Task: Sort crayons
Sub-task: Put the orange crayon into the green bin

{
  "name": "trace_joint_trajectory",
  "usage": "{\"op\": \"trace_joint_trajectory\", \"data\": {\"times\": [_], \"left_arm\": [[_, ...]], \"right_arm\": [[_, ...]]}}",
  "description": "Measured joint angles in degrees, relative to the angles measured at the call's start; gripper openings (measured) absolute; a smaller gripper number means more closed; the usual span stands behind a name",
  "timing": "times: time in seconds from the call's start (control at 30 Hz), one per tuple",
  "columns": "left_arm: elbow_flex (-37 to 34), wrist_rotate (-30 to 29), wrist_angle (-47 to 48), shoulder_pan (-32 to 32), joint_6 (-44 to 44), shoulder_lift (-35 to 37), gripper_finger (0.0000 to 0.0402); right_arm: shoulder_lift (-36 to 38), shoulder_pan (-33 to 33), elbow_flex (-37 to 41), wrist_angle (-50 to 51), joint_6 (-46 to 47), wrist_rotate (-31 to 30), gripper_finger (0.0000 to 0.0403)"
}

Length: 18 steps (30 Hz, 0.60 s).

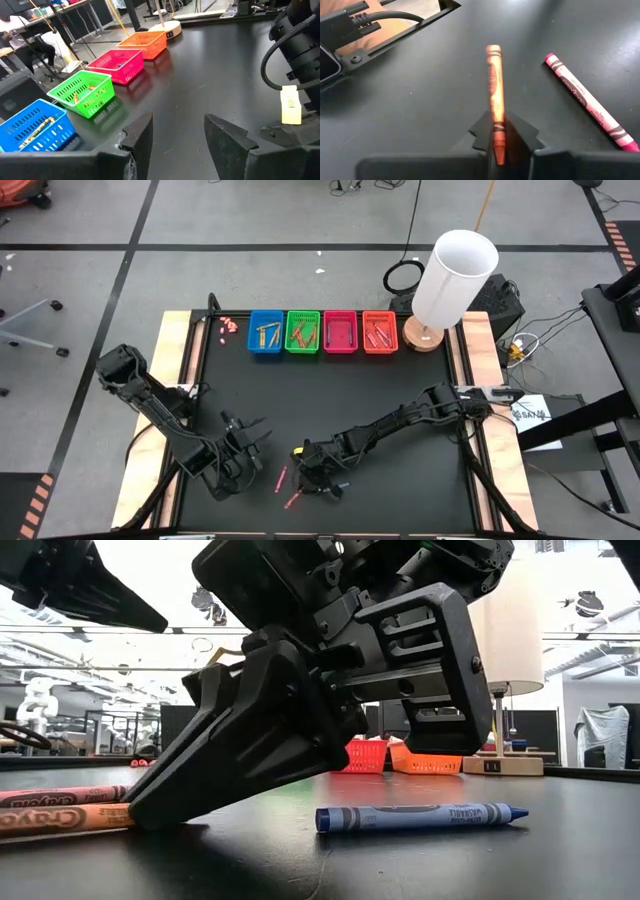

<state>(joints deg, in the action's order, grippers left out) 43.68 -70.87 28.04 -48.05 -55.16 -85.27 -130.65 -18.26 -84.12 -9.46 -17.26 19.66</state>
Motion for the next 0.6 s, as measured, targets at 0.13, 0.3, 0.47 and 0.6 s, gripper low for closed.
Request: {"op": "trace_joint_trajectory", "data": {"times": [0.13, 0.3, 0.47, 0.6], "left_arm": [[0.0, 0.0, -0.6, 0.0, 0.0, 0.0, 0.0176], [0.0, 0.1, -0.6, 0.0, 0.0, 0.0, 0.0176], [0.0, 0.1, -0.6, 0.0, 0.0, 0.0, 0.0176], [0.0, 0.1, -0.6, 0.0, 0.0, 0.0, 0.0176]], "right_arm": [[0.1, 0.0, 0.0, 0.7, 0.0, 0.0, 0.0006], [2.5, -0.1, 0.1, 4.8, -0.4, 0.0, 0.0008], [9.0, 0.4, 0.2, 15.7, -1.2, -0.1, 0.0003], [15.2, 1.0, 0.2, 25.9, -1.2, -0.1, 0.0002]]}}
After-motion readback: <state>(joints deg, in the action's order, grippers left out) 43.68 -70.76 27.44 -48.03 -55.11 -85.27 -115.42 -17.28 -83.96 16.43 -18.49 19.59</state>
